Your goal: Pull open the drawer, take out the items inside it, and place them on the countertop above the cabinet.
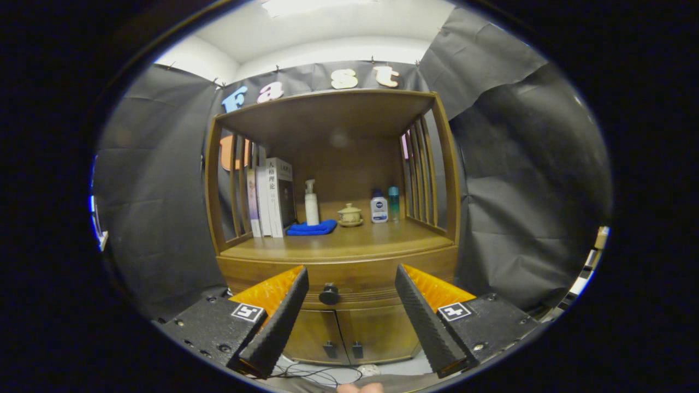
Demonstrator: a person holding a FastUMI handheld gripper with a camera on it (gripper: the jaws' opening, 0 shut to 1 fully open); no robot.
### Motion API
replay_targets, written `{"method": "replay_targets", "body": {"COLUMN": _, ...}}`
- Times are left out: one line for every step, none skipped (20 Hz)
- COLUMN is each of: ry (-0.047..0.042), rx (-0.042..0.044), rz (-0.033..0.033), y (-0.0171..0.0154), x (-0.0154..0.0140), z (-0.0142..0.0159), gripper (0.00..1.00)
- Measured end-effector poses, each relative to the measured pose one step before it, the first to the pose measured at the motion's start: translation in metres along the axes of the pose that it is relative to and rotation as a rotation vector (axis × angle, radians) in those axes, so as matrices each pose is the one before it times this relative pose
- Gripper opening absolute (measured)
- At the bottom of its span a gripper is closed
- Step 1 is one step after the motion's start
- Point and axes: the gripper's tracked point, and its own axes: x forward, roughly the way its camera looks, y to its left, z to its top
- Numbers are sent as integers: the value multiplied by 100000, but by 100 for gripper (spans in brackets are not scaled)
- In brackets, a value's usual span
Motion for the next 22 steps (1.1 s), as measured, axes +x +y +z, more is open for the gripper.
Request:
{"method": "replay_targets", "body": {"ry": 200, "rx": 149, "rz": -26, "y": -26, "x": 58, "z": -88, "gripper": 100}}
{"method": "replay_targets", "body": {"ry": 172, "rx": 265, "rz": 121, "y": 21, "x": 51, "z": -64, "gripper": 100}}
{"method": "replay_targets", "body": {"ry": 184, "rx": 61, "rz": 56, "y": 34, "x": 115, "z": -90, "gripper": 100}}
{"method": "replay_targets", "body": {"ry": -34, "rx": -206, "rz": 82, "y": 17, "x": 80, "z": 46, "gripper": 100}}
{"method": "replay_targets", "body": {"ry": 58, "rx": -519, "rz": 180, "y": 187, "x": 242, "z": -120, "gripper": 100}}
{"method": "replay_targets", "body": {"ry": 137, "rx": -412, "rz": 125, "y": 98, "x": 373, "z": -166, "gripper": 100}}
{"method": "replay_targets", "body": {"ry": 416, "rx": -42, "rz": 515, "y": 314, "x": 503, "z": -341, "gripper": 100}}
{"method": "replay_targets", "body": {"ry": 998, "rx": 253, "rz": 686, "y": 385, "x": 748, "z": -495, "gripper": 100}}
{"method": "replay_targets", "body": {"ry": 1508, "rx": -104, "rz": 1112, "y": 612, "x": 819, "z": -793, "gripper": 100}}
{"method": "replay_targets", "body": {"ry": 1525, "rx": -529, "rz": 860, "y": 502, "x": 909, "z": -775, "gripper": 100}}
{"method": "replay_targets", "body": {"ry": 1078, "rx": -783, "rz": 965, "y": 447, "x": 1135, "z": -634, "gripper": 100}}
{"method": "replay_targets", "body": {"ry": 1732, "rx": -1191, "rz": 802, "y": 453, "x": 1001, "z": -879, "gripper": 100}}
{"method": "replay_targets", "body": {"ry": 935, "rx": -673, "rz": 181, "y": 294, "x": 1132, "z": -797, "gripper": 100}}
{"method": "replay_targets", "body": {"ry": 644, "rx": -486, "rz": 237, "y": 236, "x": 1102, "z": -675, "gripper": 100}}
{"method": "replay_targets", "body": {"ry": 1119, "rx": -530, "rz": -140, "y": 193, "x": 1020, "z": -820, "gripper": 100}}
{"method": "replay_targets", "body": {"ry": 1042, "rx": -116, "rz": -275, "y": 6, "x": 981, "z": -909, "gripper": 100}}
{"method": "replay_targets", "body": {"ry": 818, "rx": 294, "rz": -264, "y": 48, "x": 1135, "z": -749, "gripper": 100}}
{"method": "replay_targets", "body": {"ry": 478, "rx": 307, "rz": -394, "y": -127, "x": 928, "z": -603, "gripper": 100}}
{"method": "replay_targets", "body": {"ry": 385, "rx": 457, "rz": -75, "y": -43, "x": 1114, "z": -476, "gripper": 100}}
{"method": "replay_targets", "body": {"ry": 936, "rx": 343, "rz": 1, "y": -54, "x": 938, "z": -494, "gripper": 100}}
{"method": "replay_targets", "body": {"ry": 1278, "rx": 118, "rz": -305, "y": -44, "x": 763, "z": -590, "gripper": 100}}
{"method": "replay_targets", "body": {"ry": 1133, "rx": 144, "rz": -1026, "y": -246, "x": 497, "z": -369, "gripper": 100}}
